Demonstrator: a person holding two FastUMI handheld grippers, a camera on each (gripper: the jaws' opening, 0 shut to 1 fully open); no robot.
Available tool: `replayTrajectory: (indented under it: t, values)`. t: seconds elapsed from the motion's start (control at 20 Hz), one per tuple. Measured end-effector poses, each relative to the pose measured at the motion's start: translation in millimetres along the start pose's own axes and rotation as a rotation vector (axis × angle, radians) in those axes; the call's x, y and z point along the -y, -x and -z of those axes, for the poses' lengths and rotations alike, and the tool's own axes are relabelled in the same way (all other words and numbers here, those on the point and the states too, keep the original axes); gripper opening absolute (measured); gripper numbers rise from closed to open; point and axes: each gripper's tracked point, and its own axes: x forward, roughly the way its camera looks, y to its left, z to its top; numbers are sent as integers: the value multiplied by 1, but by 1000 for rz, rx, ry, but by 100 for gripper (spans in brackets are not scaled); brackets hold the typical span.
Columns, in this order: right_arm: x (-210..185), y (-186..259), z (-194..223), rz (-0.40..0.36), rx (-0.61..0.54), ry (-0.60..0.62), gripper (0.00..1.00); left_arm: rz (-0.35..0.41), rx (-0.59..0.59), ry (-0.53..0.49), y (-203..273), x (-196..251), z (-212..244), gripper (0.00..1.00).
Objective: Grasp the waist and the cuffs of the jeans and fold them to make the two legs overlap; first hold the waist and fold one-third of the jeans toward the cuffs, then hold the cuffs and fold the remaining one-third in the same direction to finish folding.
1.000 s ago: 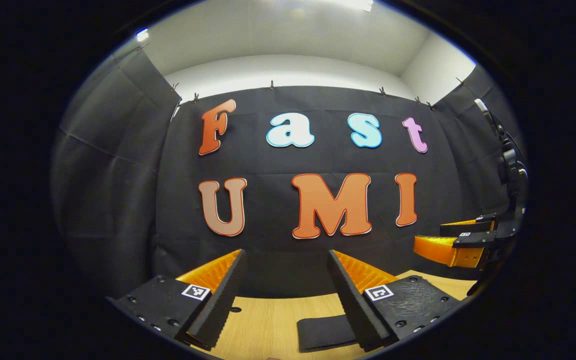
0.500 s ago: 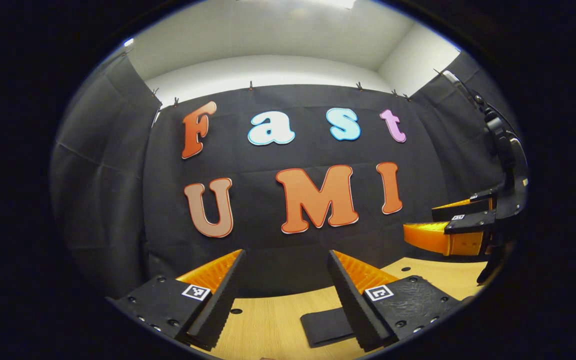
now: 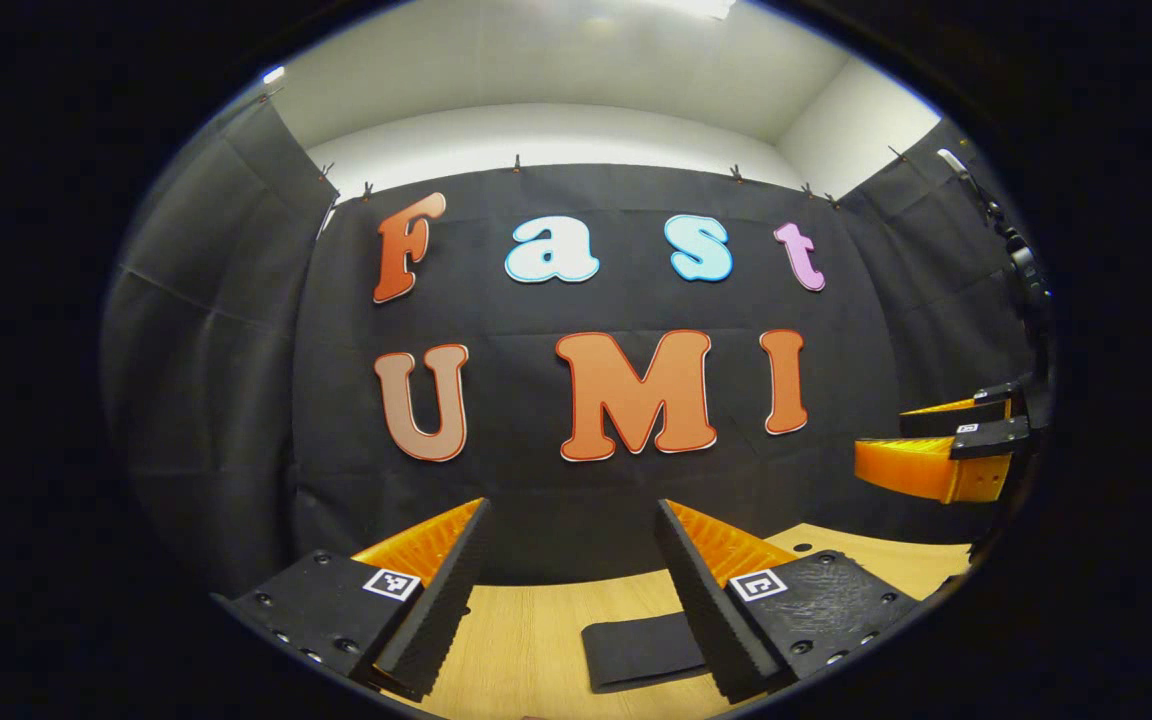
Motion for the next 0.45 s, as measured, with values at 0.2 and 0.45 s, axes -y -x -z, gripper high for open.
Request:
replayTrajectory:
  t: [0.2, 0.45]
  values:
    - [39, 17, 3, -8, 1, -19, 98, -29, -26, -18, 2, 33, -3, 95]
    - [82, 34, 0, -37, 15, -26, 100, -76, -42, 2, 17, 67, -13, 96]
